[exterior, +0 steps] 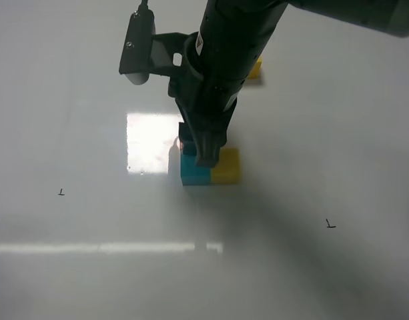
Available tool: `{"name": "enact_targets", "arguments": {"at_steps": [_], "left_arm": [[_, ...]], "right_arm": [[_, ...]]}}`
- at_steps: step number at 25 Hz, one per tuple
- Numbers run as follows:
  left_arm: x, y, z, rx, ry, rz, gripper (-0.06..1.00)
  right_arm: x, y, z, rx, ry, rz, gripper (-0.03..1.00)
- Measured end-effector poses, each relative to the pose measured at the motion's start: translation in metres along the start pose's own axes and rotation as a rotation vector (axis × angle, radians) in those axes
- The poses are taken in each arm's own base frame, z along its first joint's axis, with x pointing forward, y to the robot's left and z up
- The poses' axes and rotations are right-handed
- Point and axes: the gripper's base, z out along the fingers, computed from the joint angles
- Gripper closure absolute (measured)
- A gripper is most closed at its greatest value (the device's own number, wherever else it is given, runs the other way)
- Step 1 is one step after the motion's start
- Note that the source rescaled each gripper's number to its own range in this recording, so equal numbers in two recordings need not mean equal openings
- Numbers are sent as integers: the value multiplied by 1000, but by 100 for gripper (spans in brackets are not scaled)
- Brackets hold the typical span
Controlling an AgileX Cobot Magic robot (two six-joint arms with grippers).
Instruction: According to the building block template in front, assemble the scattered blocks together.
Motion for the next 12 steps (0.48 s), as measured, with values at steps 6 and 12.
{"name": "enact_targets", "arguments": {"at_steps": [6,12], "left_arm": [[0,0,0,0,0,0,70],[0,0,0,0,0,0,70]], "right_arm": [[1,-1,0,16,14,-9,26],[1,-5,-6,28,9,37,26]]}}
